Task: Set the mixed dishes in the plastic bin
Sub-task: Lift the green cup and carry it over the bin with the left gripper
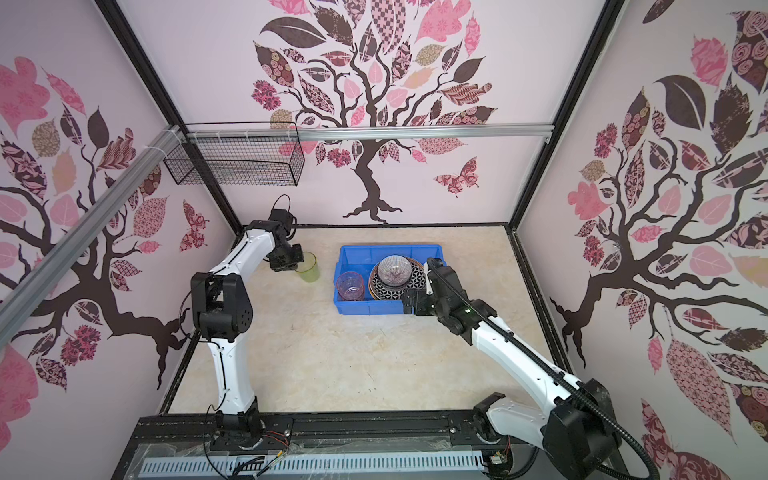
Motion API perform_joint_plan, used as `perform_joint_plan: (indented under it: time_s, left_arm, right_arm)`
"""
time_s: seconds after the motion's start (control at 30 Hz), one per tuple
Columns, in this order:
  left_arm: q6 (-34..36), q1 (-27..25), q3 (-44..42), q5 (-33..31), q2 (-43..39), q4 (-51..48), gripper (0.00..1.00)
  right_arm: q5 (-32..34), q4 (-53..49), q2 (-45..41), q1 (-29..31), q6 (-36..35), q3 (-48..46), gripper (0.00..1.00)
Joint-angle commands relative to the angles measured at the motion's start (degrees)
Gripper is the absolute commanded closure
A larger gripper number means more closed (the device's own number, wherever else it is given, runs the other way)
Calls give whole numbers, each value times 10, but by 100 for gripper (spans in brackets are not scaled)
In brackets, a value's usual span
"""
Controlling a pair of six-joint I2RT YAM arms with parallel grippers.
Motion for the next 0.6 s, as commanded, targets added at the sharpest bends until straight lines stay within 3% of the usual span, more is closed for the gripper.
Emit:
perform_joint_plan:
  time_s: [0.0, 0.57]
  left_arm:
    - [5, 3, -16, 2, -39, -11, 100]
    - [21, -19, -84, 19, -159, -22, 100]
  right_arm:
    - [-6, -4, -21, 0, -3, -8, 0]
    - [-12, -9, -52, 0, 7, -22, 0]
